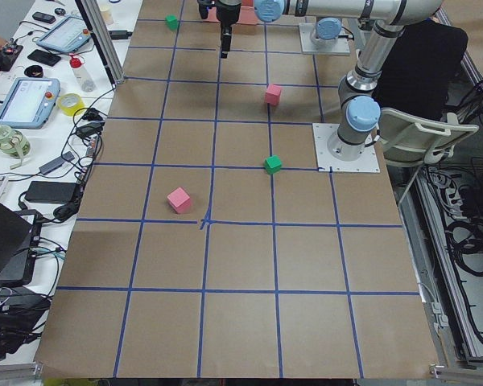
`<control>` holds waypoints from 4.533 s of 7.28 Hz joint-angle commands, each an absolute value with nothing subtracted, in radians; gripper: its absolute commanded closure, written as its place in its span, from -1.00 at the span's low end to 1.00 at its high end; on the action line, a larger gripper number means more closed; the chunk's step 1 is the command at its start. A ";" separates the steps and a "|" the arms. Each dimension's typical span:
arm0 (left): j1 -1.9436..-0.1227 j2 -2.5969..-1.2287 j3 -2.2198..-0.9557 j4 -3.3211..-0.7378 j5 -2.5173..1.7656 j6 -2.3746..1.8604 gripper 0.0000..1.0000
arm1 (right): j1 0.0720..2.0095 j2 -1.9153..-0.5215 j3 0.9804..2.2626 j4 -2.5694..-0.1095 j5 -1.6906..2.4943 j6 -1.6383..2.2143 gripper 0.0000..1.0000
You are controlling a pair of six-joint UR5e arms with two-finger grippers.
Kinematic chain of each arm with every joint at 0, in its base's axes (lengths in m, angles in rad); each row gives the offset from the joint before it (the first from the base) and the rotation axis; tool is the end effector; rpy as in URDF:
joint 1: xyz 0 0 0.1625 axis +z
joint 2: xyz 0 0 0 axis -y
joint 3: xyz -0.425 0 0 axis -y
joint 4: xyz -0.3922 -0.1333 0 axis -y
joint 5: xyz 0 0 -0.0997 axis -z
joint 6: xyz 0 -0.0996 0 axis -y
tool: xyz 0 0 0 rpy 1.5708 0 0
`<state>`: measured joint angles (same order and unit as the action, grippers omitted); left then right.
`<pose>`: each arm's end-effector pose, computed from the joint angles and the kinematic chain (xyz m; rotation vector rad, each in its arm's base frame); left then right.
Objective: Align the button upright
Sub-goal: 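Carry the button to the table center and lower it, then release the button on its side and raise the right gripper, then reach the left gripper over the button and grasp its body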
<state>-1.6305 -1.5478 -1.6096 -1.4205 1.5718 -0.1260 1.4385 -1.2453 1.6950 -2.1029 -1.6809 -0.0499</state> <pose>-0.1625 -0.4857 0.4959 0.1036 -3.1214 0.2096 0.0426 -0.6075 0.3042 -0.1313 -3.0197 0.1089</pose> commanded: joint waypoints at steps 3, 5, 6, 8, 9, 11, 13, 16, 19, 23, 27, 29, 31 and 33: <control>-1.634 -1.546 -1.615 -1.420 1.566 -0.127 -1.00 | 1.707 -1.089 1.541 -2.106 -1.621 0.238 1.00; -1.632 -1.546 -1.617 -1.420 1.565 -0.127 -1.00 | 1.805 -0.970 1.409 -2.103 -1.612 0.372 1.00; -1.632 -1.546 -1.615 -1.420 1.565 -0.127 -1.00 | 1.821 -0.947 1.398 -2.102 -1.609 0.377 1.00; -1.634 -1.546 -1.617 -1.420 1.565 -0.127 -1.00 | 1.899 -0.890 1.387 -2.111 -1.586 0.403 1.00; -1.634 -1.546 -1.617 -1.420 1.565 -0.127 -1.00 | 1.908 -0.881 1.382 -2.115 -1.580 0.406 1.00; -1.632 -1.546 -1.617 -1.420 1.565 -0.127 -1.00 | 1.908 -0.859 1.382 -2.141 -1.495 0.405 1.00; -1.634 -1.546 -1.617 -1.420 1.565 -0.127 -1.00 | 1.908 -0.848 1.382 -2.141 -1.496 0.306 0.15; -1.632 -1.546 -1.617 -1.420 1.565 -0.127 -1.00 | 1.908 -0.867 1.384 -2.131 -1.483 0.325 -1.00; -1.634 -1.546 -1.617 -1.420 1.566 -0.127 -1.00 | 1.872 -0.977 1.404 -1.998 -1.505 0.314 -1.00; -1.632 -1.551 -1.603 -1.424 1.572 -0.126 -1.00 | 1.573 -1.266 1.451 -1.685 -1.488 0.189 -1.00; -1.637 -1.594 -1.572 -1.411 1.578 -0.147 -1.00 | 1.494 -1.397 1.434 -1.442 -1.499 0.189 -1.00; -1.650 -1.588 -1.662 -1.293 1.582 -0.158 -1.00 | 1.514 -1.423 1.437 -1.445 -1.500 0.181 -1.00; -1.719 -1.591 -1.750 -1.126 1.585 -0.173 -1.00 | 1.514 -1.431 1.430 -1.523 -1.496 0.181 -1.00; -1.787 -1.601 -1.840 -0.978 1.583 -0.244 -1.00 | 1.546 -1.456 1.443 -1.519 -1.518 0.180 -1.00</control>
